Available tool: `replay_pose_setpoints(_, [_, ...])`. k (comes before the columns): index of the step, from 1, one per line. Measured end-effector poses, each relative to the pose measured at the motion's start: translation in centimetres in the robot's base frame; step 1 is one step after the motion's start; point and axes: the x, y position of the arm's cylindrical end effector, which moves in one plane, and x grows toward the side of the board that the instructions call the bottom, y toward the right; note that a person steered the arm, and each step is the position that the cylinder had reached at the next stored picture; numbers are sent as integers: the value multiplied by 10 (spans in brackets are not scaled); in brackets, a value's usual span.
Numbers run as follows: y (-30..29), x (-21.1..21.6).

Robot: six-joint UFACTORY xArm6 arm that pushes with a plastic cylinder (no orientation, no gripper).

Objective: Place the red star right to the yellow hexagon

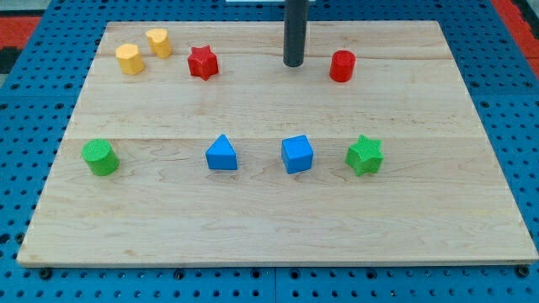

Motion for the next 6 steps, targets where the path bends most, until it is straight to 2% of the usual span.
replay_pose_setpoints(1, [-96, 5])
replay_pose_setpoints(2, [-162, -35])
replay_pose_setpoints(3, [-121, -38])
replay_pose_setpoints(5, [71, -44])
replay_pose_setpoints(6, [103, -45])
